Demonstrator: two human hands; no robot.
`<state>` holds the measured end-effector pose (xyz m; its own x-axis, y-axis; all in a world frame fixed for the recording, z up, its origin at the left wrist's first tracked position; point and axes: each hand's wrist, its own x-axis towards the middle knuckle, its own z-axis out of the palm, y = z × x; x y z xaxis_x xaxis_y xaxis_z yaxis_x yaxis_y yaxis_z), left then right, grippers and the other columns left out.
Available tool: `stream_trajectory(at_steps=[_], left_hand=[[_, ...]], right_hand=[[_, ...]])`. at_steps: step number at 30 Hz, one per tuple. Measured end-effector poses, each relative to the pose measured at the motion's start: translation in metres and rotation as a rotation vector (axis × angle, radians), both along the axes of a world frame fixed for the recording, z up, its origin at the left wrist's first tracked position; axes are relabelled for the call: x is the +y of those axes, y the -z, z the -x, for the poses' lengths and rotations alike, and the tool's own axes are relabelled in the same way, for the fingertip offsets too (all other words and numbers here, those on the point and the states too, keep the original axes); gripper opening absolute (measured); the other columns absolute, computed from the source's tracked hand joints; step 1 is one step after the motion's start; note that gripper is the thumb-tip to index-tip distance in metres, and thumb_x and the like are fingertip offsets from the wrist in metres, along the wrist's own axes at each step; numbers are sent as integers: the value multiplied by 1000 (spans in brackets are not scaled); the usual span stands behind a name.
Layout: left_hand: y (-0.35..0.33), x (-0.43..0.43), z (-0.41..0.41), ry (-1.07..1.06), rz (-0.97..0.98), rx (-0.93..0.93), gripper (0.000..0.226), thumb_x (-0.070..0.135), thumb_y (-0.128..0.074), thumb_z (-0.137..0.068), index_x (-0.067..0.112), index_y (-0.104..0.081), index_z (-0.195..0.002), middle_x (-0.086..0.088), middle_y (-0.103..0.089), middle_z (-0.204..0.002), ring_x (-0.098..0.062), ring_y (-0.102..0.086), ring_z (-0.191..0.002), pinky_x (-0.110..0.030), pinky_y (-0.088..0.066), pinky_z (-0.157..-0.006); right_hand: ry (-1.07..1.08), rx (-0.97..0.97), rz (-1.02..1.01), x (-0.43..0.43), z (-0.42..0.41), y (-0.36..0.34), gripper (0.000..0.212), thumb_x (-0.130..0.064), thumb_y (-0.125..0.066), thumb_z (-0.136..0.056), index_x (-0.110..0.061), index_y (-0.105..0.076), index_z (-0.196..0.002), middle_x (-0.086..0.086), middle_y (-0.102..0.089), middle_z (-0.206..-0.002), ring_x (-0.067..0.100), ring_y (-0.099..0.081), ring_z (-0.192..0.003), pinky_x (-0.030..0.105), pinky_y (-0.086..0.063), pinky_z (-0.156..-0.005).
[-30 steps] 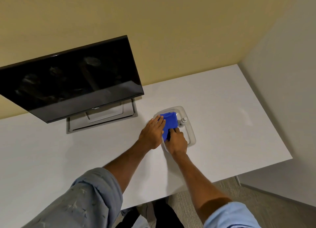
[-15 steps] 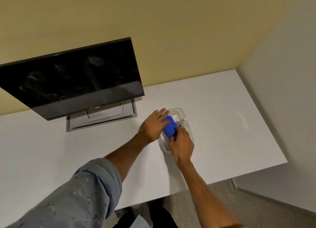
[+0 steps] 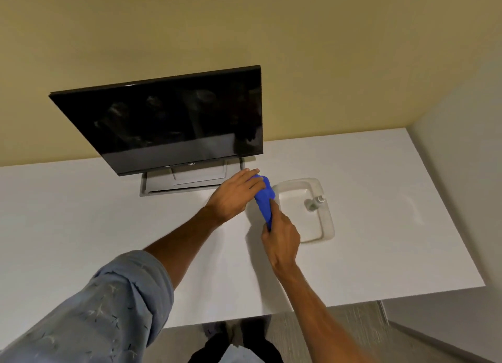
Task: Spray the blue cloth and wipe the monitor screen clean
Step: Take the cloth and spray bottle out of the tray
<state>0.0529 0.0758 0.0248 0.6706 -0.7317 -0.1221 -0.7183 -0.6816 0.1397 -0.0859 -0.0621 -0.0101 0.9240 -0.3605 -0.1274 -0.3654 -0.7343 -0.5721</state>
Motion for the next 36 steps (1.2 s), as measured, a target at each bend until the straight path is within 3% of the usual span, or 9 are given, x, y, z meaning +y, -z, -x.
stream_trajectory(at_steps=[5, 7, 12, 15, 18, 24, 28, 32, 36], left_hand=[[19, 63, -4, -68, -90, 51, 70, 8, -68, -107, 24, -41, -170, -10, -30, -182, -36, -23, -171, -48, -15, -139], [31, 74, -7, -59, -79, 31, 75, 9, -67, -108, 24, -34, -174, -9, -24, -183, -34, -19, -172, -48, -10, -140], [81, 105, 3, -96, -139, -18, 85, 5, -52, -113, 24, -1, -179, -3, 7, -187, -31, 4, -174, -49, 9, -137], [115, 129, 33, -297, -163, 94, 76, 15, -37, -117, 22, 9, -178, -4, 17, -186, -28, 13, -173, -52, 1, -141], [138, 136, 56, -389, -65, 177, 67, 36, -22, -120, 21, 11, -177, -3, 17, -186, -25, 11, -174, -50, 0, -142], [161, 123, 63, -425, 10, 291, 70, 58, -14, -117, 34, 29, -166, -1, 28, -183, -28, 21, -171, -48, 6, -141], [171, 122, 57, -449, 15, 337, 73, 58, -15, -116, 30, 25, -170, -1, 28, -183, -26, 20, -172, -45, 3, -142], [175, 130, 40, -358, -35, 316, 77, 64, -13, -114, 28, 18, -175, -2, 26, -183, -27, 18, -172, -47, 2, -141], [178, 145, 41, -340, -13, 270, 74, 59, -8, -113, 26, 21, -173, -3, 25, -184, -26, 16, -173, -48, -2, -142]], right_hand=[[-132, -50, 86, 32, -15, 7, 75, 1, -67, -98, -19, -44, -166, 8, -69, -143, 31, -73, -109, 45, -65, -87], [-161, -81, 129, 42, -18, 13, 82, 8, -72, -92, -14, -45, -166, 11, -64, -154, 35, -71, -128, 52, -62, -102], [-236, -12, 168, 83, -4, 54, 82, 0, -63, -102, -14, -24, -173, 2, -26, -180, 24, -28, -167, 49, -25, -136], [-398, 135, 121, 106, 17, 87, 61, -29, -47, -114, -21, -30, -173, -3, -24, -180, 20, -26, -167, 46, -20, -138], [-361, 13, 144, 113, 17, 103, 61, -30, -39, -108, -10, -44, -166, 5, -41, -173, 26, -41, -161, 54, -32, -133], [-465, 120, 217, 96, -7, 133, 65, -47, -21, -116, -22, -11, -175, -1, 5, -183, 22, 7, -171, 53, 0, -139], [-372, 42, 112, 119, 0, 137, 72, -54, -6, -114, -12, -13, -173, 8, -2, -183, 29, 1, -171, 52, -12, -139], [-161, 5, 102, 165, 10, 138, 66, -39, -24, -113, -15, -15, -174, 11, -10, -183, 33, -7, -170, 54, -24, -136], [-272, 46, 298, 149, -2, 146, 66, -41, -31, -116, -16, -15, -175, 5, -7, -184, 25, -5, -171, 50, -5, -139]])
